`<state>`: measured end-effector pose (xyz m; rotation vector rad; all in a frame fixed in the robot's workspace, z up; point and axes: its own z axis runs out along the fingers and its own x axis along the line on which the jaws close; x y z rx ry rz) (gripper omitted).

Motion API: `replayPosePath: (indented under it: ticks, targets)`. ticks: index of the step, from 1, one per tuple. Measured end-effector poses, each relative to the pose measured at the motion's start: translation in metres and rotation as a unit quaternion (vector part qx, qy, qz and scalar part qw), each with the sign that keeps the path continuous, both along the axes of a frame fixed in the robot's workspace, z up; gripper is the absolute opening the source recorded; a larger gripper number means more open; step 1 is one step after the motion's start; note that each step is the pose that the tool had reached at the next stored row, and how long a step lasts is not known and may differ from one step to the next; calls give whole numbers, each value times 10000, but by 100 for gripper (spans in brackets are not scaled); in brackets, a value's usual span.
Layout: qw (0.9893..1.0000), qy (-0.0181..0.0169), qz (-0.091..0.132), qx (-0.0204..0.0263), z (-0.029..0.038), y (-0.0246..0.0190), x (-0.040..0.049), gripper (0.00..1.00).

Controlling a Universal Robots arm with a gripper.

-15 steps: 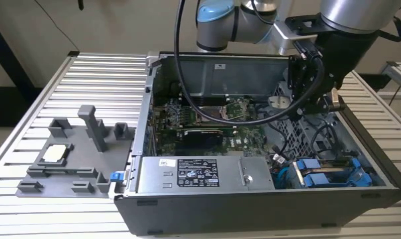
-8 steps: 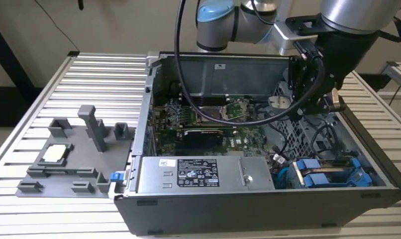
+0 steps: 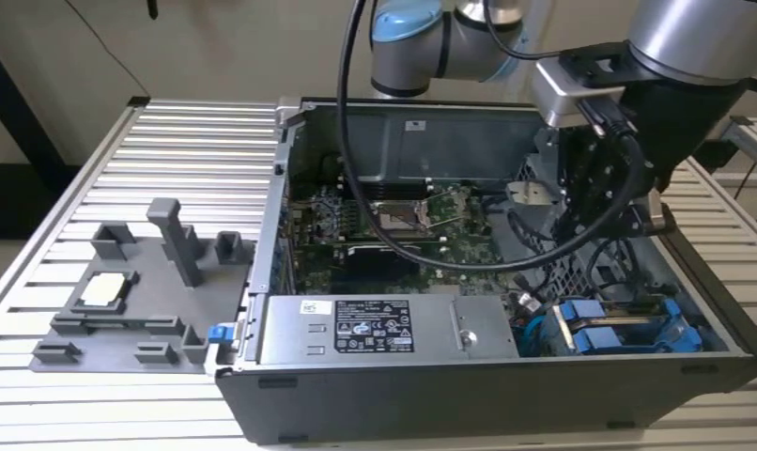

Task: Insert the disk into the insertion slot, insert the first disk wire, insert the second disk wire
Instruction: 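Insert the second disk wire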

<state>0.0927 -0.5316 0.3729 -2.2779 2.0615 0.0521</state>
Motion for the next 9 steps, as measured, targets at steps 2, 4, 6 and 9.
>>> replayPosePath:
  ticks: [2, 4, 6, 9]
  targets:
    - [10000, 8, 0, 0, -2, -55, 24, 16]
    - [10000, 17, 0, 0, -5, -110, 48, 16]
    - [10000, 26, 0, 0, -7, -165, 73, 16]
    - [10000, 38, 0, -1, -13, -257, 115, 16]
